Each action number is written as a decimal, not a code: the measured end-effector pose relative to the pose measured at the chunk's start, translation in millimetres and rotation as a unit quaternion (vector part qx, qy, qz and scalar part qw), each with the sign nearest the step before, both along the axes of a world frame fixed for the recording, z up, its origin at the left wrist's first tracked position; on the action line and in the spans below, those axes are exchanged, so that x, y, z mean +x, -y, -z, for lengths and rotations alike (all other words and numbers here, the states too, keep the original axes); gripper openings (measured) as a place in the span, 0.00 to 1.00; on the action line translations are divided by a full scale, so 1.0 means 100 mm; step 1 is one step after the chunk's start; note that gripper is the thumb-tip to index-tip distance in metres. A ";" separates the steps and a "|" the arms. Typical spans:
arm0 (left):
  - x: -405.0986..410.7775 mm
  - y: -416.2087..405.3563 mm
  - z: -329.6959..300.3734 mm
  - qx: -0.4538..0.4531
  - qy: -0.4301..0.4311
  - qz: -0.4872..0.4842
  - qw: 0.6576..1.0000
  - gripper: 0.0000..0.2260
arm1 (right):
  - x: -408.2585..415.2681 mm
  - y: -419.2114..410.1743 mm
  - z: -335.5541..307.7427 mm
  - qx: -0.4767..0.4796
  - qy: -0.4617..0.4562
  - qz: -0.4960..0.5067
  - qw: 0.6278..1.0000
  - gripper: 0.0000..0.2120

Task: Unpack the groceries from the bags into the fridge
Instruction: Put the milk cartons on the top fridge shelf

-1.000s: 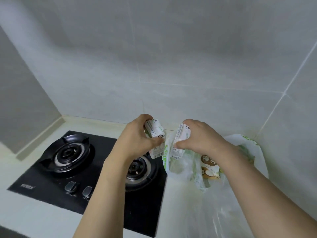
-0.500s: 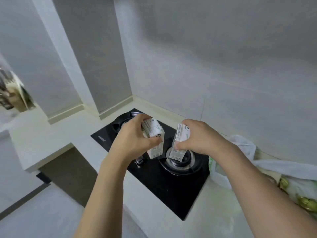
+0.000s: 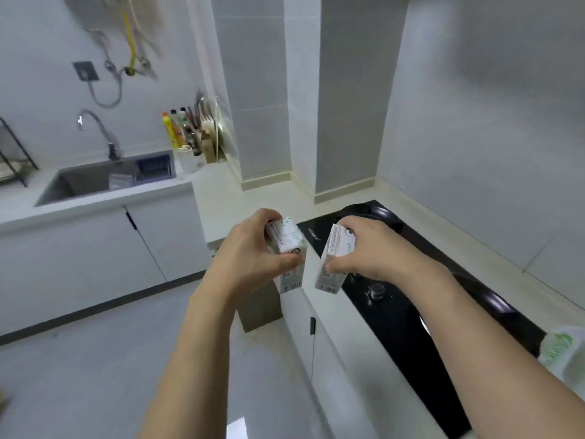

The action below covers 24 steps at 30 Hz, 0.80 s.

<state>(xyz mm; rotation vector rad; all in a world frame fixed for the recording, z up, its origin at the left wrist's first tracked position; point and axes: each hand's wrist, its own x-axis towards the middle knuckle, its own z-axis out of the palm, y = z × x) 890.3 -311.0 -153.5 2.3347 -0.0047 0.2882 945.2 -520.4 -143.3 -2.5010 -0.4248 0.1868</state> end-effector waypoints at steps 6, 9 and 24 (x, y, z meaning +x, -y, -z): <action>-0.45 -0.78 0.03 -0.005 -0.009 -0.098 0.995 0.27 | -0.03 -0.93 0.03 -0.011 -0.005 -0.115 0.993 0.24; -0.69 -1.05 0.04 -0.016 -0.016 -0.152 0.988 0.27 | -0.05 -1.34 0.05 -0.012 -0.008 -0.165 0.986 0.25; -1.81 -1.78 -0.01 -0.003 -0.017 -0.416 0.909 0.23 | -0.47 -2.99 0.04 -0.024 0.007 -0.427 0.904 0.20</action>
